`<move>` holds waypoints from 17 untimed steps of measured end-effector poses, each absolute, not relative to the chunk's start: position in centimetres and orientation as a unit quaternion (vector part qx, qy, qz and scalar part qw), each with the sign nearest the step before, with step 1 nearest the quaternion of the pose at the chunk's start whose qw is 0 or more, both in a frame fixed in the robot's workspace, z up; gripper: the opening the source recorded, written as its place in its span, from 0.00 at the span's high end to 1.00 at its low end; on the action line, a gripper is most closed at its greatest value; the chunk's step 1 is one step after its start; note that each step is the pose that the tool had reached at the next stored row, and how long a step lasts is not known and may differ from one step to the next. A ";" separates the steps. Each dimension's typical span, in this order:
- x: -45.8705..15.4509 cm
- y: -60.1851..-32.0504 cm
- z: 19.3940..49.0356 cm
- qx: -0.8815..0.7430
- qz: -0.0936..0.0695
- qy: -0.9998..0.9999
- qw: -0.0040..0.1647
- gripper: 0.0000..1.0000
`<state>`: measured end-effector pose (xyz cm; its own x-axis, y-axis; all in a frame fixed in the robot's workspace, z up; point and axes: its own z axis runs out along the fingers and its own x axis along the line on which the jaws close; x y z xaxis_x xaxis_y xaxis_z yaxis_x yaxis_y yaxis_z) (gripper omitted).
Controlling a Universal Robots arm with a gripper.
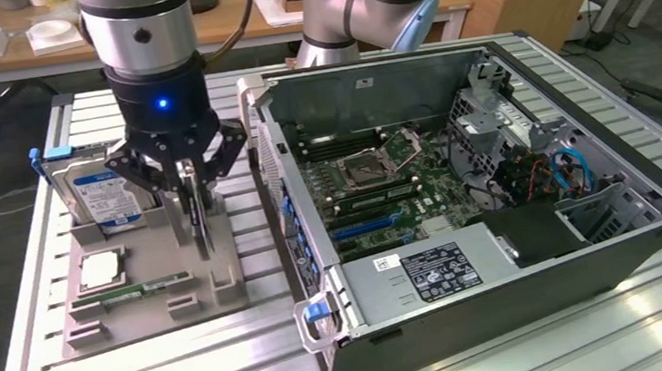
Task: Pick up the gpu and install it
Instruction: 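Pick up the gpu and move the gpu toward the slot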
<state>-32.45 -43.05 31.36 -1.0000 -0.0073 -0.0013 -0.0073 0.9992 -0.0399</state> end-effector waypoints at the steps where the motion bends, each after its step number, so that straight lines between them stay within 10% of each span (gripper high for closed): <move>1: -32.5 -43.0 31.5 -0.004 -0.020 1.000 0.001 0.73; 17: -32.5 -43.0 33.0 -0.004 -0.020 1.000 0.001 0.73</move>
<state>-32.54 -43.05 33.05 -1.0000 -0.0073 -0.0012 -0.0073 0.9992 -0.0400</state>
